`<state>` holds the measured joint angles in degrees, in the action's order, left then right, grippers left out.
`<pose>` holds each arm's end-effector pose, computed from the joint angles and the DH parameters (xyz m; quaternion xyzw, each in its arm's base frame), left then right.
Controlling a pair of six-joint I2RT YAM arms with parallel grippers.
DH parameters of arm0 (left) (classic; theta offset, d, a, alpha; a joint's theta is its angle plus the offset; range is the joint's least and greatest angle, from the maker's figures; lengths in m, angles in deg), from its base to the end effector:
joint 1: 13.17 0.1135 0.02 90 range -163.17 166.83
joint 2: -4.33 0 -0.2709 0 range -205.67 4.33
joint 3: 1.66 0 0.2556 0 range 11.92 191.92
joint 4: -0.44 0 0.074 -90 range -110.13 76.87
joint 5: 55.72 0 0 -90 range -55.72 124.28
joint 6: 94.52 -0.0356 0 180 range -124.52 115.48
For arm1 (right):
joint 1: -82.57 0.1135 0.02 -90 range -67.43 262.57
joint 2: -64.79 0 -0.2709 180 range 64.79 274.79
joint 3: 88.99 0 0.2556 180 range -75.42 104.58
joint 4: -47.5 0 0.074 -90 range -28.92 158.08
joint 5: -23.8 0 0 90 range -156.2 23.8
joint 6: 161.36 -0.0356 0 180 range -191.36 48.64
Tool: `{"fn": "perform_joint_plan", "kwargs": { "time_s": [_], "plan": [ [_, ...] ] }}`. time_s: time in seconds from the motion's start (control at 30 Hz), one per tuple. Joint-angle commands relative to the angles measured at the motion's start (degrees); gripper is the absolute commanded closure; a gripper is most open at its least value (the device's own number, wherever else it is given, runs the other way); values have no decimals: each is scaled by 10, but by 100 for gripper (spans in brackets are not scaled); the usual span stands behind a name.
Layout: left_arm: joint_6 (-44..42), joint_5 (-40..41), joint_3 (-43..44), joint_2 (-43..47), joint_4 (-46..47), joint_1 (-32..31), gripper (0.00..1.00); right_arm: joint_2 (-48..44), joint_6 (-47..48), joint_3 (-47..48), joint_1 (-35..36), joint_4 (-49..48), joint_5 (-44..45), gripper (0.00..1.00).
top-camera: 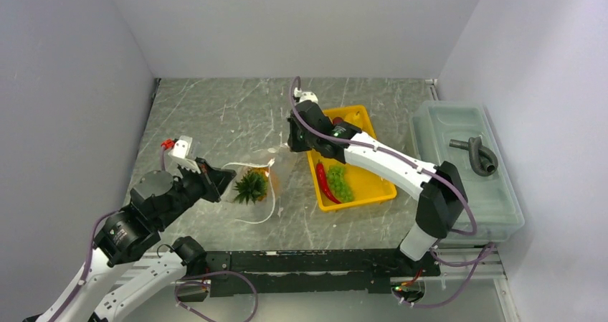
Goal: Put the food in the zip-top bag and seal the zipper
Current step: Adjust the zipper food storage bag at the center of the board.
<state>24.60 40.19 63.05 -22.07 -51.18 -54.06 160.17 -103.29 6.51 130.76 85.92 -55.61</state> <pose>0.0662 -0.0525 0.3672 0.0485 0.7824 -0.3223 0.5307 0.2626 0.2837 0.3162 -0.0869 0.8928 0.2159 0.3857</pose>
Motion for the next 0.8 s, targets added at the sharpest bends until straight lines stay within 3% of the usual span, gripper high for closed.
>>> {"fn": "perform_joint_plan", "kwargs": {
  "time_s": [0.0,0.07,0.17,0.3,0.47,0.77],
  "plan": [
    [-15,15,20,-1,7,2,100,-3,7,49,-3,-2,-13,100],
    [-19,17,25,-7,0,2,100,28,6,74,-2,49,1,100],
    [-23,27,26,-12,-4,2,100,-24,-7,-14,-3,-66,-10,100],
    [-34,66,36,-26,-15,2,100,32,2,54,-5,-9,-12,100],
    [-49,98,60,-64,-26,2,100,79,0,81,-13,-31,-53,100],
    [-69,113,67,-131,-3,2,100,165,4,133,-39,-58,-145,86]
  ]
}}
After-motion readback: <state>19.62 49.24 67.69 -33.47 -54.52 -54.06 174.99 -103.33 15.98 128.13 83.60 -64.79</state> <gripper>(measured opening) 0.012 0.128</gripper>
